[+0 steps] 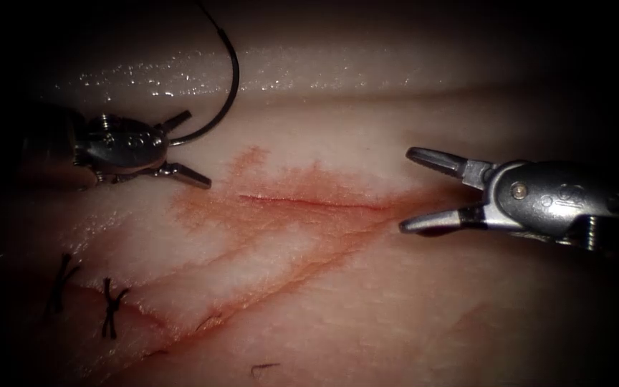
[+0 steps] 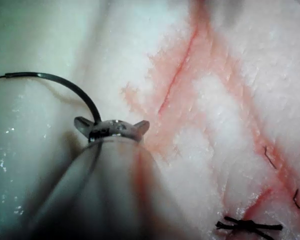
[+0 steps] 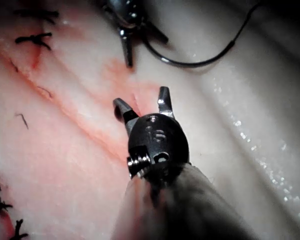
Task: Wound Closure
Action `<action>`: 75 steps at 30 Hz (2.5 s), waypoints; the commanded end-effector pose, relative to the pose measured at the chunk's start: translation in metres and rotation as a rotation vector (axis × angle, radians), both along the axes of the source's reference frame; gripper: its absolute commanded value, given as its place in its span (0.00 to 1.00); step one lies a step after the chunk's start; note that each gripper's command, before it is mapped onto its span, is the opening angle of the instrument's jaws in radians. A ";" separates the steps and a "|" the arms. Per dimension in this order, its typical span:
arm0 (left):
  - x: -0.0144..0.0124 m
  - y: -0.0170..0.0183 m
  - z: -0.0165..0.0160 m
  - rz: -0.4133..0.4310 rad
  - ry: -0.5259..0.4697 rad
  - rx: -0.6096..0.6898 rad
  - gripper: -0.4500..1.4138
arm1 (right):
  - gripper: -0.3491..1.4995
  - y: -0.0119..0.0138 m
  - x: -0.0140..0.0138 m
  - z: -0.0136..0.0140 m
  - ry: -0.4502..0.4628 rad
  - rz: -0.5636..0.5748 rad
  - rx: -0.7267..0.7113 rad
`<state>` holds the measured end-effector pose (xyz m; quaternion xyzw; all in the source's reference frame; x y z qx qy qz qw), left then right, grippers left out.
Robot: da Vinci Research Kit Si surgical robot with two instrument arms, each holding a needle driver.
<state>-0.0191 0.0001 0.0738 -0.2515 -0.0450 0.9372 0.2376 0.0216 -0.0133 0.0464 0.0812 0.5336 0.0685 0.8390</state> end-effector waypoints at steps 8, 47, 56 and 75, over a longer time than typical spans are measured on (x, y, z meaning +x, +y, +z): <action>-0.0005 0.0004 0.0022 -0.023 0.022 0.007 0.75 | 0.56 0.0000 0.0010 0.0002 -0.005 -0.005 0.000; -0.0068 -0.0025 -0.0127 0.087 -0.049 -0.227 0.00 | 0.67 0.0041 0.0022 0.0011 -0.026 0.378 0.455; -0.0097 -0.0034 -0.0142 0.172 -0.046 -0.342 0.00 | 0.81 0.0058 0.0035 0.0012 0.000 0.498 0.639; -0.0120 -0.0042 -0.0150 0.238 0.002 -0.407 0.00 | 0.59 0.0073 0.0071 -0.0011 -0.038 0.605 0.800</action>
